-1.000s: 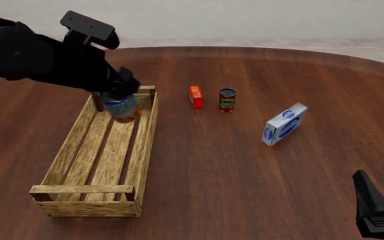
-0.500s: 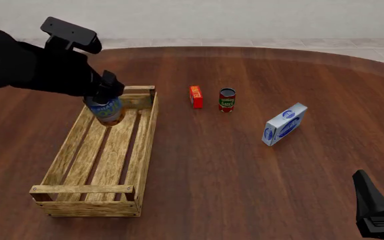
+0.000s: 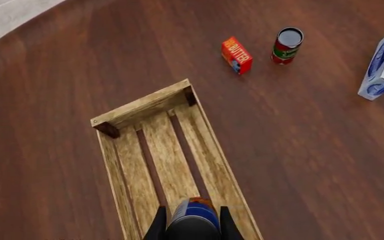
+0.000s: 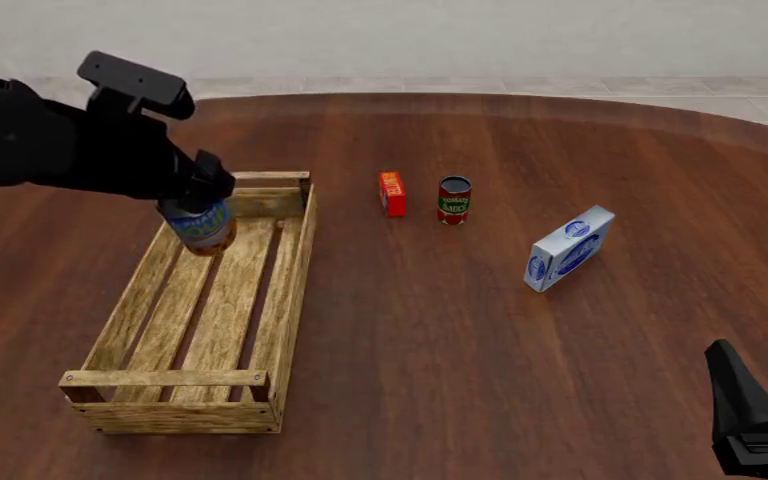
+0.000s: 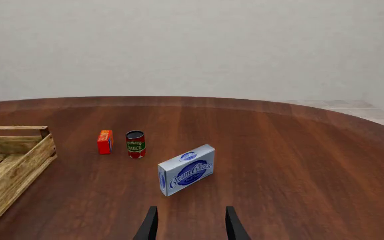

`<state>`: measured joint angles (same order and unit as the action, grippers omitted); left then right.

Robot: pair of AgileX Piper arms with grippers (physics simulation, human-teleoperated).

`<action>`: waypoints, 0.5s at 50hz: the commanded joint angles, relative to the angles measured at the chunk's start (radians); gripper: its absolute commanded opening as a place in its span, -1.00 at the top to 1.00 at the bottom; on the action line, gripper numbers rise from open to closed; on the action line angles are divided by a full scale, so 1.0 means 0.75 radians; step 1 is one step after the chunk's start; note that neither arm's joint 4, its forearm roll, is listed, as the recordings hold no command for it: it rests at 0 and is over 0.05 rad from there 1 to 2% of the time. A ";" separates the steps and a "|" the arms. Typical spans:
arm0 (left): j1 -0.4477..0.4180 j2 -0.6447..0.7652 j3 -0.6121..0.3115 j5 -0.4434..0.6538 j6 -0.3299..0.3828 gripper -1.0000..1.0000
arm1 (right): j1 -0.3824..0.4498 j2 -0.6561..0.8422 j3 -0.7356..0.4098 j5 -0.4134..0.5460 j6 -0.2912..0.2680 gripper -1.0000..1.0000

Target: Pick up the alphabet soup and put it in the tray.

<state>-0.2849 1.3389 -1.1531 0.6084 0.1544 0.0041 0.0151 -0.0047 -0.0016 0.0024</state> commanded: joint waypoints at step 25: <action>0.024 0.178 -0.021 -0.119 0.016 1.00 | -0.002 -0.005 0.000 0.002 -0.002 -1.00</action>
<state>-0.2736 1.4372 -1.1539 0.5429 0.1518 0.0040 0.0151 -0.0047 -0.0016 0.0023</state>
